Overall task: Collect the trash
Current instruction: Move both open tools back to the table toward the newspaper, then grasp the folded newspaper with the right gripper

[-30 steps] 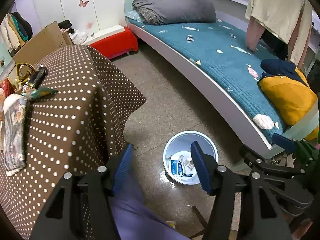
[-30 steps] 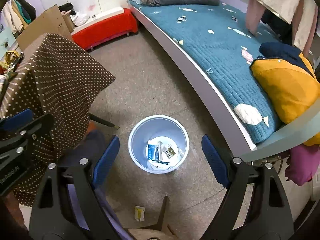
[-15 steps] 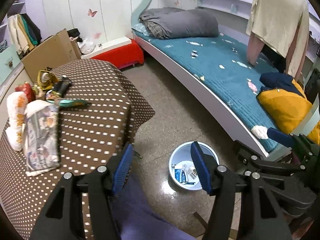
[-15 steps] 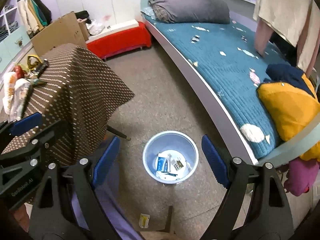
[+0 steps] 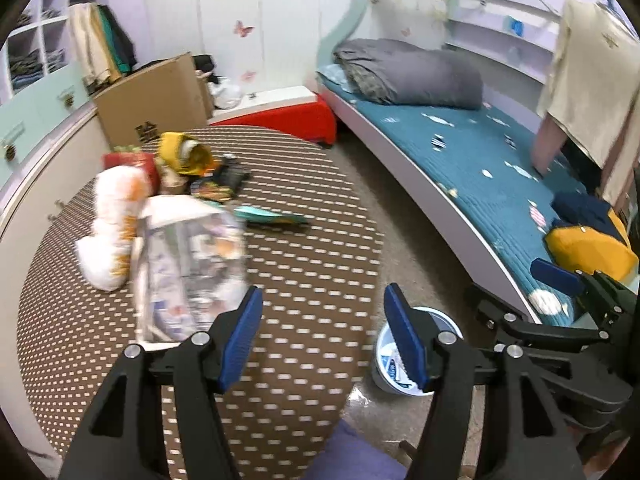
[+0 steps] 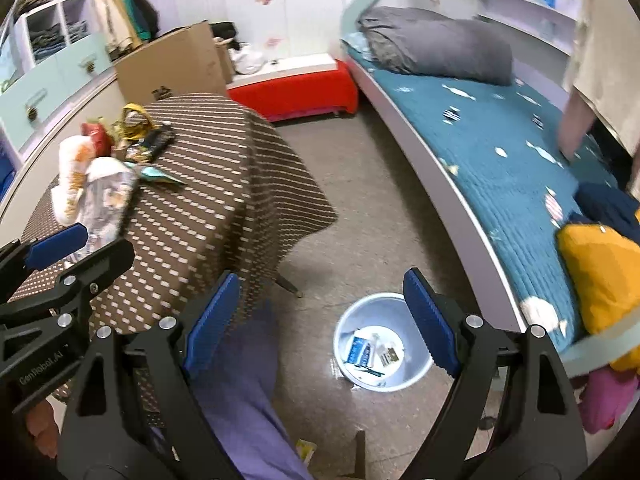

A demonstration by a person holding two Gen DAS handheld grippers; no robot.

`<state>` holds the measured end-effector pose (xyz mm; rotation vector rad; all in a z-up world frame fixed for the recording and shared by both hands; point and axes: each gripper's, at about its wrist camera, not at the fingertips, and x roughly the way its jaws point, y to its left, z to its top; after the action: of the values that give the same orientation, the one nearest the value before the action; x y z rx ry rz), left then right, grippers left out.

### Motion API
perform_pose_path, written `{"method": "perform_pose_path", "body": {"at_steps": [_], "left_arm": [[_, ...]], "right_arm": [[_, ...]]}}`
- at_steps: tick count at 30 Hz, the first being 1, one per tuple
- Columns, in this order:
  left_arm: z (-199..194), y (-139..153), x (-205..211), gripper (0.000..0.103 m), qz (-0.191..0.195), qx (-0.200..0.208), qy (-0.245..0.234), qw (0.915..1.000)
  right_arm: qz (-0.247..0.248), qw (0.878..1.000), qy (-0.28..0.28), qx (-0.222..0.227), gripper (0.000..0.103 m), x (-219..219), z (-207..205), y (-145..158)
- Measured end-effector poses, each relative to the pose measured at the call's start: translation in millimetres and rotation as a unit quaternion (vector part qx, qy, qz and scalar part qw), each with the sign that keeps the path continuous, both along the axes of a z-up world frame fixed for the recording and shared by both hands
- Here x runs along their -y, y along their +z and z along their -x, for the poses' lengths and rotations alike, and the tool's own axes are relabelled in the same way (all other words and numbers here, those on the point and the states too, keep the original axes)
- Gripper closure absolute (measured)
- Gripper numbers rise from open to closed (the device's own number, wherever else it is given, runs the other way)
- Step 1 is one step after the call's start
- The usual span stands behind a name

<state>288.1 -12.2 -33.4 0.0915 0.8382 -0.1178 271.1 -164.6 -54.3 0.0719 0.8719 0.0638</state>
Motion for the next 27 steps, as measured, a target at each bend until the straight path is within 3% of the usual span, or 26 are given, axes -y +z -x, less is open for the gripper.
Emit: {"method": "perform_pose_path", "body": {"at_steps": [14,21,27], "left_arm": [[-11.2,2.7,-114.8,0.037,0.024,-0.003,0.103,0.9944],[-11.8,-5.0,-174.4,0.037,0.04,-0.01,0.155,0.987],[-10.5,-14.3,-216.8,0.037,0.046,-0.019,0.185,0.9815]], "right_arm": [[-0.014,0.995,0.097,-0.002,0.015,-97.8,-42.0,7.6],[-0.045,0.989,0.135,-0.035,0.014,-151.9,-69.9,-4.2],[-0.038,0.989,0.132,-0.058,0.013,-192.3,-84.6,-12.7]]}}
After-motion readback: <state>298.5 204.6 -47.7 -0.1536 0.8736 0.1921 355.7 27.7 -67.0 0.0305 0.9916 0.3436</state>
